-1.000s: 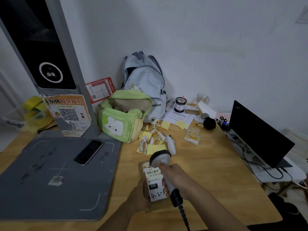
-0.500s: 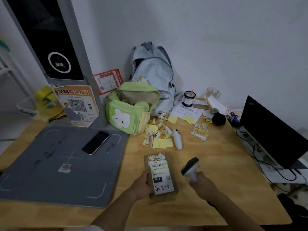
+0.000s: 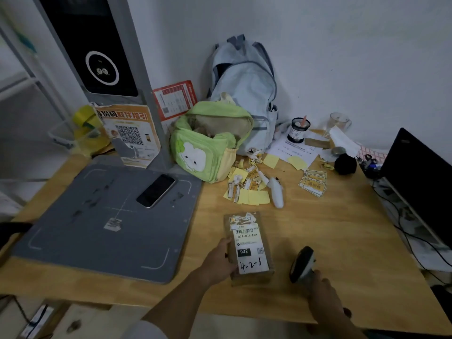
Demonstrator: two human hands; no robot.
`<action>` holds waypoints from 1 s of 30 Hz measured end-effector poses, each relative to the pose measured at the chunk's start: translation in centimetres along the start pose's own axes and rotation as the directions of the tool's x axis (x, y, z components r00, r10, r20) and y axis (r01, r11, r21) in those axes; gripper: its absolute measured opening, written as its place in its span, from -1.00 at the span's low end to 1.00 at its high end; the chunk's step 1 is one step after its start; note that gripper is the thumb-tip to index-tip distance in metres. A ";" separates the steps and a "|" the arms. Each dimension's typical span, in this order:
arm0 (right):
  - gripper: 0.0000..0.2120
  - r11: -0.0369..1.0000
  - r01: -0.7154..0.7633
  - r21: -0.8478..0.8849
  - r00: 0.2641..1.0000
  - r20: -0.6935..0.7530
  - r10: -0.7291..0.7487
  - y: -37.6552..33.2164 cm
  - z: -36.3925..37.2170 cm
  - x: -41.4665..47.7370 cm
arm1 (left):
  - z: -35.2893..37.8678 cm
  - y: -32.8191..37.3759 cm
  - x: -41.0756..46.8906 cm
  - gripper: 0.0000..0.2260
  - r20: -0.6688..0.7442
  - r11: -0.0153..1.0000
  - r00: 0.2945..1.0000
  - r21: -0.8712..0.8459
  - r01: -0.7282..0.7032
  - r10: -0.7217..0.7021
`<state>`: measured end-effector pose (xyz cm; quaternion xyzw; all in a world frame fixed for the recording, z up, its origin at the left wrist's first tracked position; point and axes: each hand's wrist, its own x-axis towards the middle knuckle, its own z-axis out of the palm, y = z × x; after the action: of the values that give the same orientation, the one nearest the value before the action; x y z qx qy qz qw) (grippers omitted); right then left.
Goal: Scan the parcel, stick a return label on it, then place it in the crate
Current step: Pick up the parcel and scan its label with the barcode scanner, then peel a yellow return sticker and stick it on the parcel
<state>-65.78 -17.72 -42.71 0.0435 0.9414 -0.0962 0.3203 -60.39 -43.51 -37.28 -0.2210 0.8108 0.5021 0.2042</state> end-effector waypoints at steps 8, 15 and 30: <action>-0.69 1.000 0.016 0.011 0.996 0.092 -0.017 0.3 1.2 0.6 | -0.1 -0.2 0.0 -0.34 0.007 1.000 1.000 -0.001 0.010 -0.010; -0.40 0.986 -0.007 0.168 0.994 0.109 -0.011 0.4 -1.4 0.8 | -1.2 1.8 0.3 -0.65 -0.134 0.996 0.990 -0.080 0.039 -0.050; -0.74 0.551 0.189 0.813 0.982 -0.152 -0.113 -3.9 -17.2 -4.3 | -8.9 13.8 1.4 -0.84 -0.127 0.932 0.973 -0.286 -0.222 0.192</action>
<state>-73.14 -18.06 -26.09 0.1107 0.8002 -0.5489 0.2149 -70.28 -46.30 -24.39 -0.1865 0.7534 0.6261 0.0750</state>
